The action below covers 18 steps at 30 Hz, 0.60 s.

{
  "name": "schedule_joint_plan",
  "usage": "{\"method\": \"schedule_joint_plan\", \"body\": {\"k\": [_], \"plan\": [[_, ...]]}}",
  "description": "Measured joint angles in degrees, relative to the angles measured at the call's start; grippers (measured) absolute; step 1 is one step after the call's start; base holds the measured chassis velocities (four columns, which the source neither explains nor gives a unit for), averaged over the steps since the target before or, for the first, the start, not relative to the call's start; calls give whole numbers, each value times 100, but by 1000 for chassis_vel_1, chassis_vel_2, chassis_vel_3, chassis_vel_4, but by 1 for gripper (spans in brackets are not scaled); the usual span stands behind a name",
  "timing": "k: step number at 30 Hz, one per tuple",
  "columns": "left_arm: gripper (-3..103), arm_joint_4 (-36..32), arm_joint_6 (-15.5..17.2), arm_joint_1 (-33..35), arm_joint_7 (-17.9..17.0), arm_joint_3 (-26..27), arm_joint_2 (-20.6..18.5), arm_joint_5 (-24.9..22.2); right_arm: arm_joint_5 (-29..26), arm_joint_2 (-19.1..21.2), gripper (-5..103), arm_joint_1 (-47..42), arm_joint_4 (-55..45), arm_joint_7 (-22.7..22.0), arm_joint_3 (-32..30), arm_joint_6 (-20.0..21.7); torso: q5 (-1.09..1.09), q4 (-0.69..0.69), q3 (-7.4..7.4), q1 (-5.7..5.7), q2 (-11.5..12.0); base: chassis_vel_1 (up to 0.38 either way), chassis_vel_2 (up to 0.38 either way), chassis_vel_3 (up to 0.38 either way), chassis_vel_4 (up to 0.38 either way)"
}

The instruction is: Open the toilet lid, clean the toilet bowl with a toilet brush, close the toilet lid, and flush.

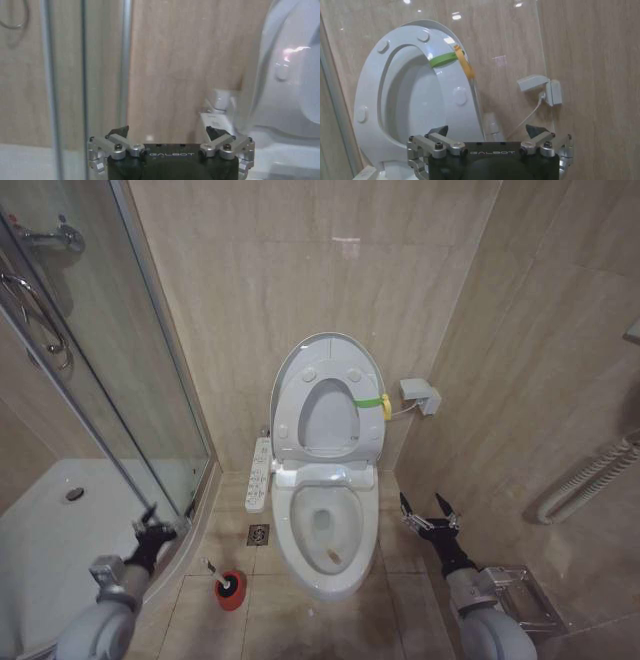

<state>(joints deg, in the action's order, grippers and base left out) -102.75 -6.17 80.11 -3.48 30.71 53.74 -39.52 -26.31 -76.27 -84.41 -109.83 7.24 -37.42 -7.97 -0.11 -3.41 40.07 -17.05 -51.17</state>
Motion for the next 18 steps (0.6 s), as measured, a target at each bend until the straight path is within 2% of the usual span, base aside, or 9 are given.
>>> {"method": "schedule_joint_plan", "body": {"k": [1,2,3,6,7,13,16,18], "plan": [[100,37,-81,-25,57,-19,11,20,0,-1,100,-1,-1,2,1,0,3,-3,-1,1,0,0,0,0,0],[100,55,-124,-39,94,-38,27,17,0,0,100,0,0,1,1,0,12,3,-1,1,0,0,0,0,0],[100,69,-145,-57,115,-63,48,-8,0,-1,100,-1,0,1,2,0,18,2,0,1,0,0,0,0,0],[100,121,-176,-79,136,-116,117,-19,0,0,100,0,-1,1,1,0,5,0,-1,2,0,0,0,0,0],[100,161,-202,-92,152,-142,171,4,0,-1,100,-1,0,1,1,0,13,1,-1,1,0,0,0,0,0],[100,413,-371,-80,319,-249,447,261,0,0,100,0,0,1,1,0,11,0,-1,1,0,0,0,0,0],[100,861,-704,-76,585,-290,694,497,0,-1,100,-1,-1,1,1,0,9,1,-1,2,0,0,0,0,0],[100,1006,-792,-87,654,-296,754,513,0,-1,100,0,0,1,2,0,11,2,-1,2,0,0,0,0,0]]}}
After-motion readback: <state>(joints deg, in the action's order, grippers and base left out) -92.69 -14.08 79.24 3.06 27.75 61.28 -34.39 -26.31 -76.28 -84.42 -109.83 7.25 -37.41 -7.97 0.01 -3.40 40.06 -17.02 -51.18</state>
